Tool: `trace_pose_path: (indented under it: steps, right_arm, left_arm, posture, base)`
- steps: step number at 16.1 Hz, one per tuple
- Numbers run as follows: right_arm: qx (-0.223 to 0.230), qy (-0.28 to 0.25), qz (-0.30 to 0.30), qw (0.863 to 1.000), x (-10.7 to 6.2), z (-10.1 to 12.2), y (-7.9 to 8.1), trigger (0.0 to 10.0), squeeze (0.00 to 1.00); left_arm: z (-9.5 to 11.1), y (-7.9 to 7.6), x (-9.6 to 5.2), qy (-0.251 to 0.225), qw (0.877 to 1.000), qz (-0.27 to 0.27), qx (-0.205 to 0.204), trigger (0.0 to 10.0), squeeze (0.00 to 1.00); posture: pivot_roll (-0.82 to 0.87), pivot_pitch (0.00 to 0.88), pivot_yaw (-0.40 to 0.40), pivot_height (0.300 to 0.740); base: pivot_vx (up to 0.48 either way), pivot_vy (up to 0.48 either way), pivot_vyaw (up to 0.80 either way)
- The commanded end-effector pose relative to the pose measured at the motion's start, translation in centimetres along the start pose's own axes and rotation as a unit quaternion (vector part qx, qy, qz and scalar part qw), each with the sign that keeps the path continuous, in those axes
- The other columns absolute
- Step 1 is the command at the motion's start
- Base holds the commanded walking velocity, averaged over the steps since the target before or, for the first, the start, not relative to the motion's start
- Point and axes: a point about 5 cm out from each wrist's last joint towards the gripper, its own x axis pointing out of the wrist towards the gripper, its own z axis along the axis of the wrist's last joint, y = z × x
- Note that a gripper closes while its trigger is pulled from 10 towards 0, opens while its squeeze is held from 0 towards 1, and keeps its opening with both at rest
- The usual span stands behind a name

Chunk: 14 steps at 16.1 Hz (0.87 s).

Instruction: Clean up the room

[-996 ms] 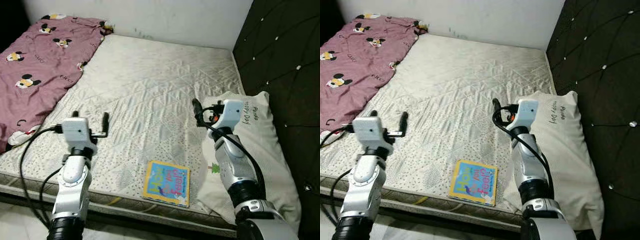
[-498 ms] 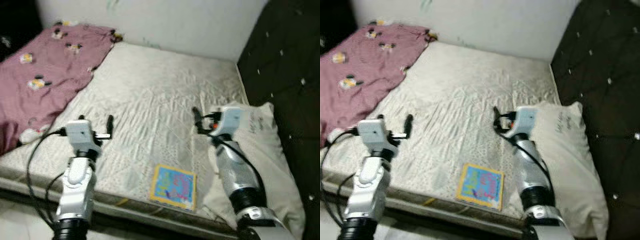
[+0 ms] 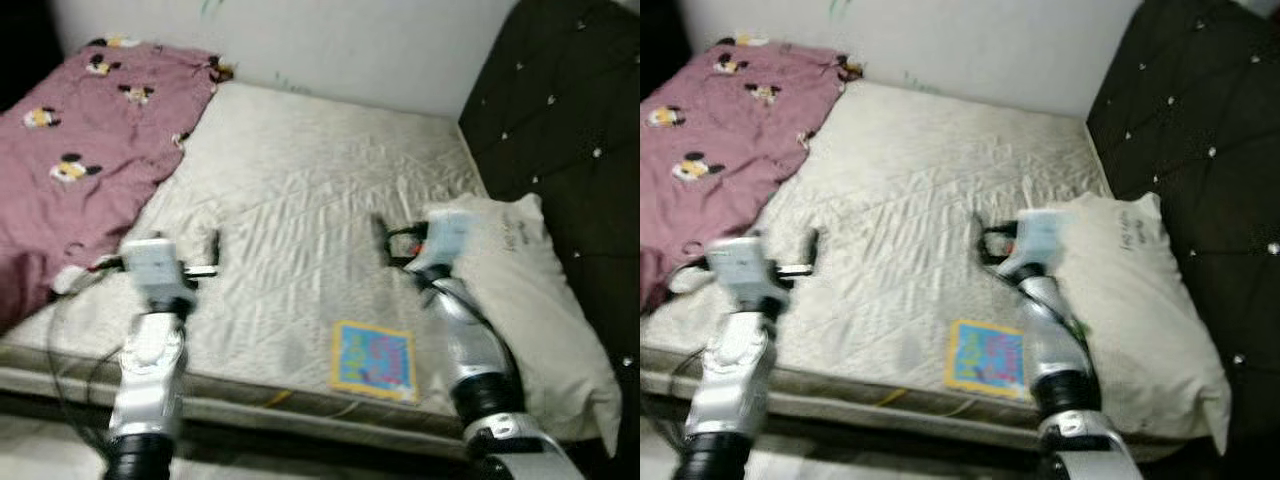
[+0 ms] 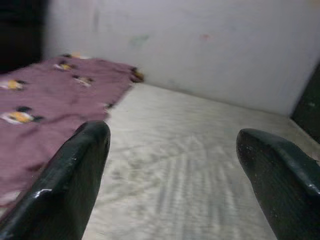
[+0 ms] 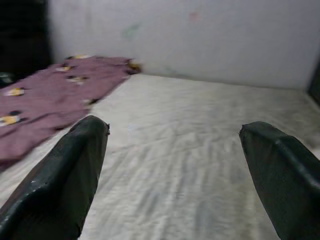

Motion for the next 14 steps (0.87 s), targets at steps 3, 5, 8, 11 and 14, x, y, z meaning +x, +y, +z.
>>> trace_pose_path:
  steps: [3,5,8,11,14]
  right_arm:
    - [-0.026,-0.003,-0.009,1.0,-0.19,0.44,-1.34,10.0,0.0]
    - [-0.027,-0.001,-0.008,1.0,-0.2,0.34,-1.2,10.0,0.0]
    - [-0.028,0.0,-0.008,1.0,-0.08,0.37,-1.2,10.0,0.0]
    - [-0.03,0.0,-0.007,1.0,-0.02,0.39,-1.25,10.0,0.0]
    - [-0.03,0.001,-0.007,1.0,0.0,0.36,-1.2,10.0,0.0]
  left_arm:
    - [-0.36,-1.2,0.1,0.006,1.0,-0.012,-0.011,10.0,0.0]
    - [-0.32,-1.15,0.2,0.006,1.0,-0.01,-0.013,10.0,0.0]
    - [-0.22,-1.11,0.3,0.004,1.0,-0.007,-0.015,10.0,0.0]
    - [-0.23,-1.19,0.37,0.002,1.0,-0.005,-0.019,10.0,0.0]
    - [-0.2,-1.24,0.46,0.001,1.0,-0.005,-0.022,10.0,0.0]
  posture:
    - [-0.04,0.04,-0.096,0.74]
    - [-0.04,0.043,-0.097,0.74]
    - [-0.05,0.047,-0.097,0.74]
    - [-0.05,0.048,-0.097,0.74]
    - [-0.05,0.046,-0.099,0.74]
  base:
    - [0.0,0.48,-0.57]
    - [0.0,0.48,0.0]
    - [0.0,0.48,0.0]
    - [0.0,0.48,0.0]
    - [0.0,0.48,0.0]
